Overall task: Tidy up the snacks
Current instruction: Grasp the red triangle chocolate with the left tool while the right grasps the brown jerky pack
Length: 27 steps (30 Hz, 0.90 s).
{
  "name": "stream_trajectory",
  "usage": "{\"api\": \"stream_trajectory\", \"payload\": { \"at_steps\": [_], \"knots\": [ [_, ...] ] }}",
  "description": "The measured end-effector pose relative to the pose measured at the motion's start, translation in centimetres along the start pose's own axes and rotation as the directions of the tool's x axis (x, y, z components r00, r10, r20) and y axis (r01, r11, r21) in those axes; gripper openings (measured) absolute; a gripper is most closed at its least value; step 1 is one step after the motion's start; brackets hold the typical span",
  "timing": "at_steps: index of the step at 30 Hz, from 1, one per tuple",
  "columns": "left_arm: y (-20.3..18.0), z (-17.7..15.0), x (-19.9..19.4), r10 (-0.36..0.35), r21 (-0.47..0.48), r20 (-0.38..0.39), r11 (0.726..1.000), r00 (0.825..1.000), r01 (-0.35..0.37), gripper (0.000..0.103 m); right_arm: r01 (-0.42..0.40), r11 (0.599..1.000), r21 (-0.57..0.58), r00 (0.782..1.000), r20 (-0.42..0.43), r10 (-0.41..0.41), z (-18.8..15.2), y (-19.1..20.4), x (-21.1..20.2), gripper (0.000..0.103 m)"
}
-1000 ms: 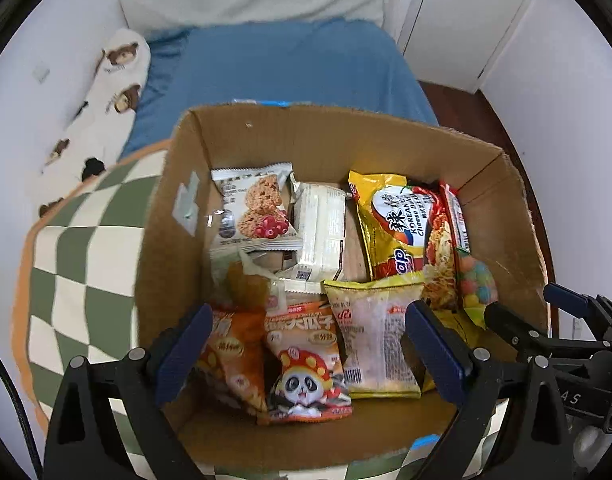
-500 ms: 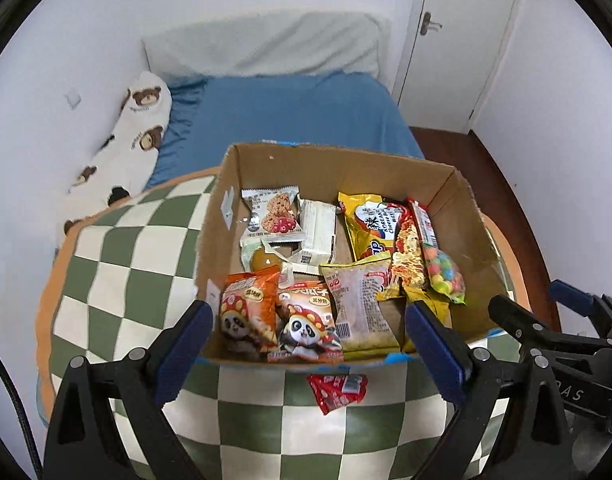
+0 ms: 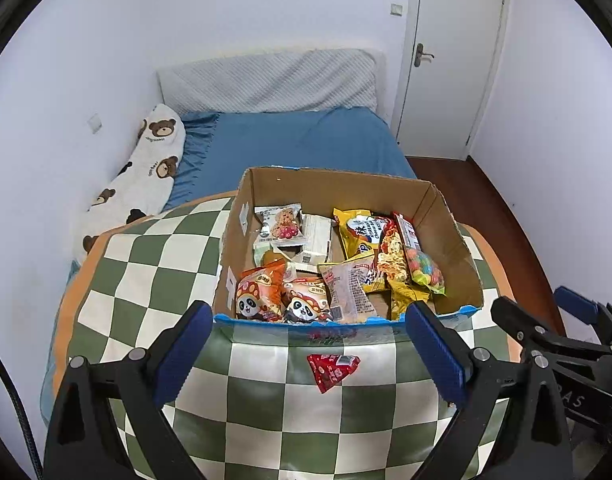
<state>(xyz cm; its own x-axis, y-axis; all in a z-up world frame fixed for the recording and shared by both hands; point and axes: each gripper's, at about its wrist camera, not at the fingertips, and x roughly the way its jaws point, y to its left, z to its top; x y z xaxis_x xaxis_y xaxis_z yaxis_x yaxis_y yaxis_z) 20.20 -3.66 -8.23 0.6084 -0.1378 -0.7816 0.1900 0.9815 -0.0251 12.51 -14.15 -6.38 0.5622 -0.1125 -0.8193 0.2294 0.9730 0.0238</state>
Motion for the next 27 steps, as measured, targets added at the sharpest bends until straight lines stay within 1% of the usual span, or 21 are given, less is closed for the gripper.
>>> {"api": "stream_trajectory", "payload": {
  "at_steps": [2, 3, 7, 9, 10, 11, 12, 13, 15, 17, 18, 20, 21, 23, 25, 26, 27],
  "knots": [
    [-0.1, -0.8, 0.5, 0.009, -0.005, -0.006, 1.000, 1.000, -0.009, 0.099, -0.013, 1.000, 0.018, 1.000, -0.006, 0.014, -0.7, -0.4, -0.2, 0.098],
    [-0.2, -1.2, 1.1, 0.014, -0.003, -0.021, 1.000, 1.000, -0.014, 0.099, -0.024, 0.999, 0.025, 1.000, -0.020, 0.024, -1.0, -0.6, 0.0, 0.098],
    [-0.4, -3.7, 4.4, 0.018, -0.008, -0.126, 1.000, 0.992, -0.019, 0.099, -0.045, 0.994, 0.096, 0.991, -0.119, 0.056, -3.4, -3.1, 2.8, 0.098],
    [-0.3, -5.1, 6.3, 0.021, -0.017, -0.175, 1.000, 0.984, -0.025, 0.099, -0.034, 0.992, 0.123, 0.978, -0.201, 0.058, -5.0, -4.8, 5.7, 0.098],
    [-0.3, -5.8, 7.0, 0.025, -0.017, -0.191, 0.999, 0.981, -0.029, 0.099, -0.013, 0.992, 0.129, 0.967, -0.249, 0.045, -5.8, -5.5, 7.2, 0.098],
    [-0.2, -6.6, 8.2, 0.031, -0.016, -0.219, 0.999, 0.975, -0.035, 0.099, 0.002, 0.990, 0.138, 0.952, -0.303, 0.041, -7.0, -6.7, 9.4, 0.098],
    [-0.2, -7.1, 9.0, 0.038, -0.014, -0.237, 0.999, 0.971, -0.043, 0.099, 0.009, 0.990, 0.138, 0.944, -0.327, 0.037, -7.7, -7.2, 10.5, 0.098],
    [-0.2, -7.7, 9.7, 0.040, -0.013, -0.251, 0.999, 0.967, -0.045, 0.099, 0.030, 0.992, 0.124, 0.932, -0.363, 0.017, -8.7, -7.9, 12.4, 0.098],
    [-0.1, -8.6, 11.3, 0.051, -0.014, -0.278, 0.998, 0.959, -0.057, 0.099, 0.048, 0.993, 0.109, 0.918, -0.396, -0.001, -10.0, -8.8, 14.7, 0.098],
    [-0.3, -9.3, 12.9, 0.066, 0.006, -0.293, 0.998, 0.954, -0.067, 0.099, 0.051, 0.994, 0.094, 0.905, -0.426, -0.006, -11.1, -9.4, 17.3, 0.098],
    [-0.5, -9.5, 13.5, 0.075, 0.026, -0.297, 0.997, 0.952, -0.070, 0.099, 0.048, 0.995, 0.093, 0.901, -0.434, -0.003, -11.6, -9.6, 18.2, 0.096],
    [-1.2, -9.8, 15.0, 0.080, 0.078, -0.308, 0.995, 0.948, -0.059, 0.099, 0.040, 0.996, 0.084, 0.895, -0.445, 0.002, -12.2, -9.6, 19.5, 0.081],
    [-1.5, -10.0, 15.7, 0.077, 0.098, -0.322, 0.994, 0.944, -0.048, 0.099, 0.041, 0.996, 0.076, 0.897, -0.442, -0.003, -12.5, -9.5, 19.9, 0.066],
    [-2.2, -10.1, 16.9, 0.038, 0.111, -0.356, 0.994, 0.934, 0.002, 0.099, 0.039, 0.997, 0.060, 0.903, -0.430, -0.010, -12.9, -9.2, 20.1, 0.065],
    [-2.9, -10.1, 17.9, 0.023, 0.123, -0.384, 0.992, 0.923, 0.027, 0.099, 0.026, 0.998, 0.050, 0.910, -0.415, -0.003, -13.2, -8.7, 19.9, 0.063],
    [-3.5, -10.1, 18.8, 0.000, 0.126, -0.411, 0.990, 0.911, 0.056, 0.099, 0.013, 0.999, 0.047, 0.911, -0.412, 0.007, -13.4, -8.4, 19.7, 0.063],
    [-3.8, -10.1, 19.3, -0.007, 0.127, -0.426, 0.990, 0.905, 0.067, 0.099, 0.006, 0.999, 0.045, 0.910, -0.414, 0.013, -13.6, -8.2, 19.6, 0.063]
  ]
}}
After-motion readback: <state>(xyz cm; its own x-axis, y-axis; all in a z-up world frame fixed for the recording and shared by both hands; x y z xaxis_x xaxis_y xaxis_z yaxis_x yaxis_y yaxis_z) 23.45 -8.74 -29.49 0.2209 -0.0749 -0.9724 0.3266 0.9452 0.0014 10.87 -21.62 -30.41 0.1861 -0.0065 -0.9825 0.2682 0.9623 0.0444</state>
